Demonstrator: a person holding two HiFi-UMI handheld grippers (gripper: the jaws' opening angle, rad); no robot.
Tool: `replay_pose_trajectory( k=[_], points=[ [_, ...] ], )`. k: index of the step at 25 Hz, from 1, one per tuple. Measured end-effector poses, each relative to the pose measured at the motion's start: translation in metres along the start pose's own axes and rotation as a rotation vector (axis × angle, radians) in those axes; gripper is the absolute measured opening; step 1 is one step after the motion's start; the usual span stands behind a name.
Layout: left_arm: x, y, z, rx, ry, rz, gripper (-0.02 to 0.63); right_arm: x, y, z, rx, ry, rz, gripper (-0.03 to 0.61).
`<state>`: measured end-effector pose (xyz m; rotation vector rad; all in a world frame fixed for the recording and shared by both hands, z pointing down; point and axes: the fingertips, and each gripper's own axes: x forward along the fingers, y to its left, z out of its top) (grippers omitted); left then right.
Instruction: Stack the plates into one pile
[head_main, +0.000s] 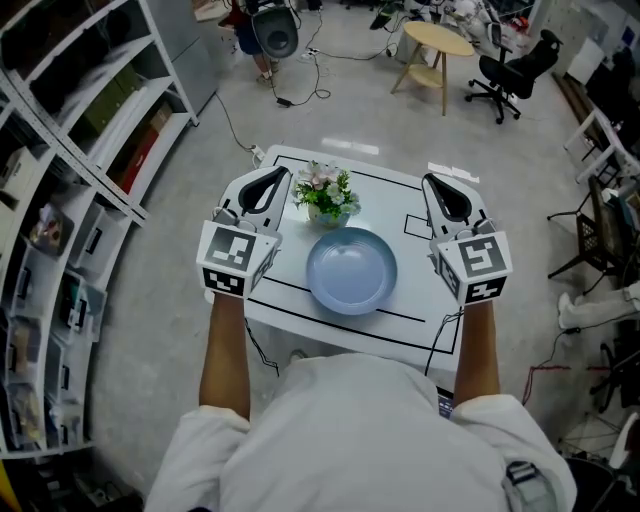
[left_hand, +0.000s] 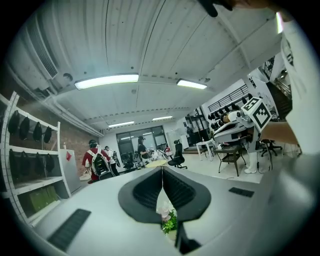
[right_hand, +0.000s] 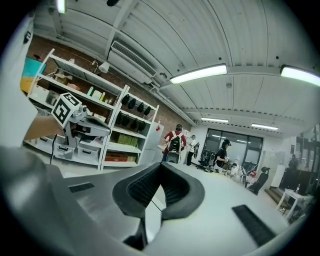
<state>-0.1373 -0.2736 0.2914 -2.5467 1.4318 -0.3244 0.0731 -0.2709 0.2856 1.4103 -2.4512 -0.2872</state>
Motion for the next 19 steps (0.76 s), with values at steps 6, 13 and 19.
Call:
replay_pose_trajectory(
  k=[6,13,19],
  points=[
    [-0.003,-0.009,0.0,0.01,0.004,-0.007,0.02,-0.006,0.007,0.0,-0.004,-0.001,0.006,0.012],
    [-0.007,-0.02,0.003,0.033,0.007,-0.022,0.02,-0.011,0.013,0.001,0.001,-0.001,0.012,0.012],
    [-0.008,-0.027,0.001,0.038,0.012,-0.029,0.02,-0.013,0.02,0.003,0.001,-0.002,0.021,0.012]
  ],
)
